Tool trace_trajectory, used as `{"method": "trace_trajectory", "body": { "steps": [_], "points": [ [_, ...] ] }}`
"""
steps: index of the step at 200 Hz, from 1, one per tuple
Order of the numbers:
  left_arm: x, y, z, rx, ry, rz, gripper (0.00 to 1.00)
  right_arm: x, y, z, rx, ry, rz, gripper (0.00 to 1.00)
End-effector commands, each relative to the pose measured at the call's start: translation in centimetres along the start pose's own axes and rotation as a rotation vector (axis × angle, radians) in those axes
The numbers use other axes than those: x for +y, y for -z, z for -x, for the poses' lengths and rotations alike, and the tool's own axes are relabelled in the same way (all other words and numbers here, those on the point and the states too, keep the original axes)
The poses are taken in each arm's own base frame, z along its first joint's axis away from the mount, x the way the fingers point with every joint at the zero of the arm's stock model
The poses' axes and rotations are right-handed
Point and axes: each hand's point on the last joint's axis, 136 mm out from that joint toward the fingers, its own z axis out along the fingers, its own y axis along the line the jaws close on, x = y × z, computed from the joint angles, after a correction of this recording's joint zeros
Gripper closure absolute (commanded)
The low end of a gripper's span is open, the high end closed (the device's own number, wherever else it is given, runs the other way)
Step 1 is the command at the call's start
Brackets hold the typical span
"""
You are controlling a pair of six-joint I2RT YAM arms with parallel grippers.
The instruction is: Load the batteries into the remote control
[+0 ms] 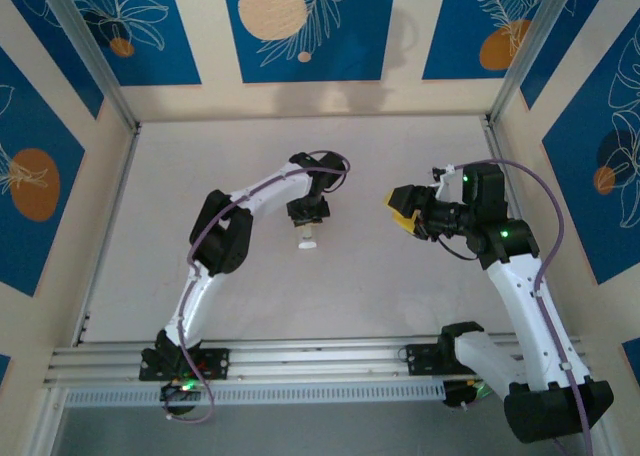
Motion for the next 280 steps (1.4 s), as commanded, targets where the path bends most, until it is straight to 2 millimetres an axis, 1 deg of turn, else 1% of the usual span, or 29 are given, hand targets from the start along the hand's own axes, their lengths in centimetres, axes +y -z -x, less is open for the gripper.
{"method": "trace_trajectory", "body": {
  "steps": [1, 34, 74, 102, 136, 169, 203, 212, 222, 243, 258, 280],
  "points": [
    [0.2, -0.7, -2.8, 0.131, -0.028, 0.029, 0.79, -0.2, 0.2, -0.9, 0.025, 0.005, 0.011, 0.43],
    [0.2, -0.6, -3.0, 0.146, -0.026, 0.026, 0.8, -0.3, 0.2, -1.1, 0.029, 0.004, 0.014, 0.42],
    [1.0, -1.0, -2.8, 0.139, -0.022, 0.08, 0.79, -0.3, 0.4, -1.3, 0.03, 0.008, 0.022, 0.43],
    [1.6, -0.8, -2.7, 0.123, 0.008, 0.105, 0.76, -0.1, 0.6, -1.3, 0.031, 0.012, 0.023, 0.43],
    [1.4, -1.4, -3.1, 0.14, 0.061, 0.089, 0.76, 0.0, 0.6, -1.2, 0.027, 0.012, 0.03, 0.43],
    [2.0, -1.8, -3.2, 0.139, 0.082, 0.127, 0.75, 0.2, 0.9, -1.2, 0.025, 0.02, 0.027, 0.43],
    [3.2, -1.1, -2.9, 0.108, 0.095, 0.177, 0.75, 0.4, 0.9, -1.2, 0.026, 0.025, 0.034, 0.42],
    [3.3, -0.8, -2.8, 0.1, 0.095, 0.178, 0.75, 0.3, 0.9, -1.1, 0.025, 0.024, 0.033, 0.43],
    [3.4, -0.4, -2.6, 0.09, 0.098, 0.177, 0.73, 0.3, 0.9, -1.2, 0.028, 0.024, 0.033, 0.43],
    [3.6, 0.0, -2.4, 0.088, 0.104, 0.18, 0.72, 0.3, 0.9, -1.1, 0.029, 0.023, 0.037, 0.42],
    [3.8, -0.1, -2.5, 0.089, 0.107, 0.192, 0.71, 0.4, 0.9, -1.2, 0.029, 0.024, 0.039, 0.42],
    [3.2, -0.7, -2.6, 0.108, 0.095, 0.169, 0.69, 0.4, 0.9, -1.2, 0.031, 0.025, 0.04, 0.43]
  ]
}}
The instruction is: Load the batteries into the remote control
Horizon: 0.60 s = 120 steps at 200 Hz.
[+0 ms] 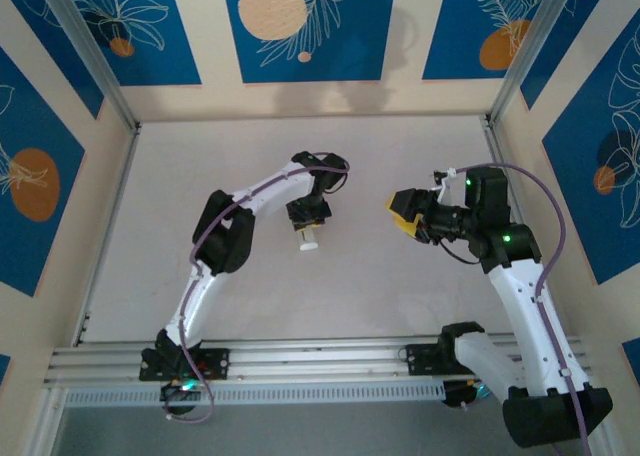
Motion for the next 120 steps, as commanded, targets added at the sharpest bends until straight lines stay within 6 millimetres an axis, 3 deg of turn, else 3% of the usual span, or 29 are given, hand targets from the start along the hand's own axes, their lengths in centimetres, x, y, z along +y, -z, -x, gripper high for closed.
{"method": "trace_trajectory", "body": {
  "steps": [1, 26, 69, 120],
  "points": [
    [3.0, -0.8, -1.6, 0.059, -0.005, 0.139, 0.69, 0.5, 0.4, -0.6, 0.016, 0.018, 0.02, 0.43],
    [2.8, -0.7, -1.5, 0.057, -0.012, 0.13, 0.66, 0.5, 0.5, -0.6, 0.017, 0.017, 0.018, 0.43],
    [2.7, 1.2, -0.5, 0.013, -0.038, 0.124, 0.6, 0.4, 0.5, -0.6, 0.014, 0.017, 0.017, 0.43],
    [1.4, 6.7, 1.3, -0.095, -0.06, -0.007, 0.37, -0.4, 0.5, -0.4, -0.004, 0.041, -0.031, 0.42]
  ]
}}
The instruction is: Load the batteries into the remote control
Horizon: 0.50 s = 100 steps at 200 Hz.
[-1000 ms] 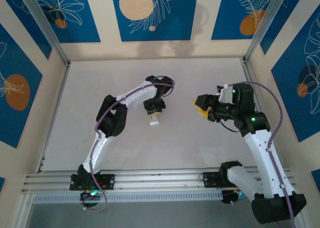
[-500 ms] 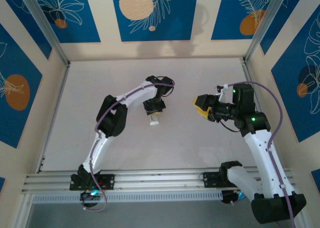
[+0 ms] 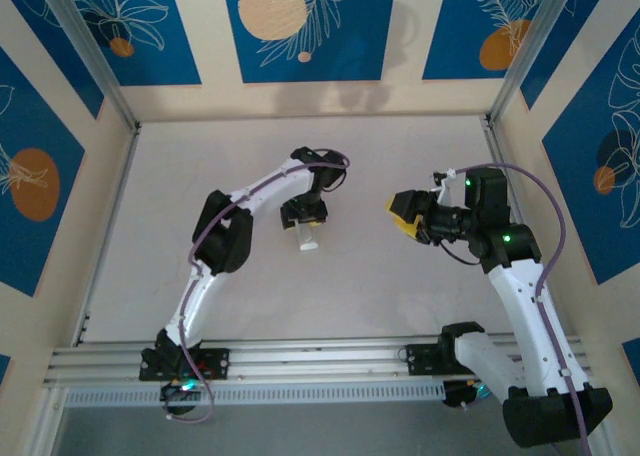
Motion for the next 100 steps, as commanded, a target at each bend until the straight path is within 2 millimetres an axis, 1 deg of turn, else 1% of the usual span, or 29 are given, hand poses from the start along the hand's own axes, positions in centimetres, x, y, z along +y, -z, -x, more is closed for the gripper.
{"method": "trace_trajectory", "body": {
  "steps": [1, 12, 37, 51, 60, 65, 66, 76, 77, 84, 87, 89, 94, 100],
  "points": [
    [0.5, 5.1, 1.1, -0.081, -0.01, -0.062, 0.36, 0.0, 0.5, -0.3, -0.007, 0.029, -0.016, 0.42],
    [0.4, 6.5, 1.5, -0.11, -0.013, -0.087, 0.31, -0.1, 0.4, -0.3, -0.004, 0.027, -0.02, 0.42],
    [0.5, 10.1, 2.1, -0.171, -0.026, -0.171, 0.31, -0.3, -0.3, -0.3, 0.001, 0.058, -0.053, 0.42],
    [1.2, 13.1, 2.5, -0.23, -0.028, -0.232, 0.32, -1.0, -1.2, -0.4, 0.011, 0.098, -0.115, 0.42],
    [2.1, 15.4, 2.7, -0.283, -0.024, -0.282, 0.33, -1.7, -2.0, -0.4, 0.022, 0.119, -0.161, 0.42],
    [2.6, 16.8, 2.9, -0.317, -0.02, -0.319, 0.33, -1.8, -2.6, -0.7, 0.041, 0.143, -0.18, 0.43],
    [2.7, 16.7, 2.8, -0.317, -0.021, -0.319, 0.33, -1.9, -2.8, -0.7, 0.043, 0.147, -0.188, 0.43],
    [3.6, 19.8, 2.9, -0.41, -0.046, -0.419, 0.34, -2.2, -4.2, -1.1, 0.07, 0.212, -0.25, 0.44],
    [3.5, 19.8, 2.9, -0.415, -0.05, -0.423, 0.34, -2.2, -4.4, -1.1, 0.074, 0.22, -0.256, 0.44],
    [4.4, 22.2, 2.7, -0.494, -0.076, -0.495, 0.34, -2.4, -5.7, -1.4, 0.102, 0.269, -0.303, 0.45],
    [4.7, 22.7, 2.4, -0.52, -0.096, -0.517, 0.34, -2.4, -6.3, -1.6, 0.12, 0.292, -0.319, 0.45],
    [4.8, 22.7, 2.4, -0.533, -0.107, -0.524, 0.34, -2.5, -6.7, -1.6, 0.125, 0.309, -0.334, 0.46],
    [5.8, 24.3, 1.9, -0.588, -0.124, -0.564, 0.34, -2.7, -7.7, -1.7, 0.136, 0.345, -0.376, 0.47],
    [6.9, 25.1, 1.3, -0.631, -0.145, -0.588, 0.34, -3.1, -9.0, -1.7, 0.148, 0.396, -0.428, 0.49]
  ]
}}
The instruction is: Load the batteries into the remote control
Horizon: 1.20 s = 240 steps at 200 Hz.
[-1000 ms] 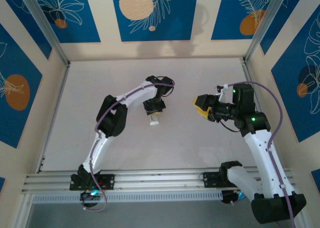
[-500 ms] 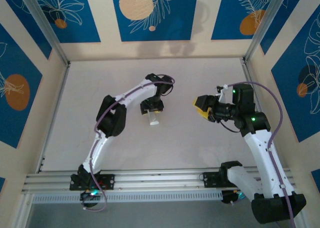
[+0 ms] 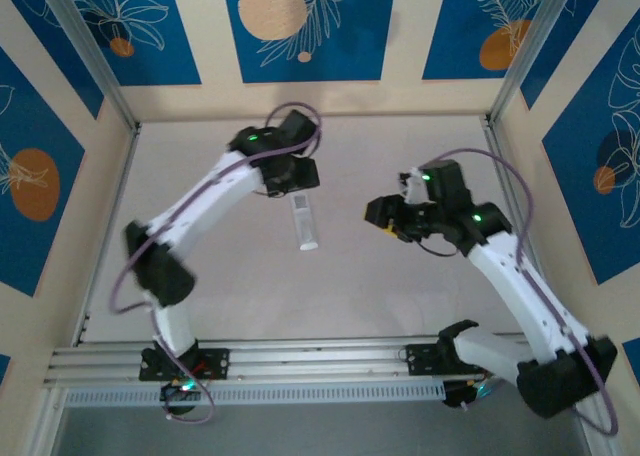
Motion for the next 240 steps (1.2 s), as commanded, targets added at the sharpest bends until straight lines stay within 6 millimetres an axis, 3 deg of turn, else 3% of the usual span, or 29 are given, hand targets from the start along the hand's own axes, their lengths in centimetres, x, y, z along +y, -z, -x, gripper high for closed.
{"method": "trace_trajectory", "body": {
  "steps": [1, 22, 43, 61, 88, 104, 132, 181, 240],
  "points": [
    [0.3, 6.8, 2.1, -0.234, -0.112, -0.182, 0.34, -0.8, -3.7, 0.5, 0.016, 0.194, -0.216, 0.49],
    [3.1, 10.1, 0.6, -0.333, -0.191, -0.233, 0.34, -0.9, -8.4, 1.6, 0.054, 0.301, -0.307, 0.53],
    [8.3, 10.9, -1.1, -0.34, -0.141, -0.102, 0.34, -2.0, -12.2, 3.4, 0.07, 0.337, -0.413, 0.54],
    [11.4, 11.4, -2.6, -0.362, -0.127, -0.037, 0.33, -3.0, -15.2, 4.2, 0.087, 0.401, -0.523, 0.53],
    [13.1, 12.4, -4.0, -0.446, -0.112, -0.09, 0.3, -2.7, -19.9, 3.9, 0.158, 0.458, -0.548, 0.58],
    [14.0, 12.9, -4.2, -0.483, -0.083, -0.091, 0.27, -3.1, -21.6, 4.0, 0.173, 0.44, -0.559, 0.62],
    [14.5, 12.4, -4.5, -0.476, -0.062, -0.077, 0.23, -3.2, -23.3, 3.6, 0.21, 0.416, -0.551, 0.7],
    [14.3, 11.1, -4.6, -0.449, -0.041, -0.07, 0.17, -4.5, -24.0, 2.5, 0.251, 0.397, -0.574, 0.84],
    [14.4, 10.2, -4.9, -0.43, -0.026, -0.062, 0.11, -4.8, -24.6, 1.3, 0.287, 0.401, -0.562, 0.87]
  ]
}}
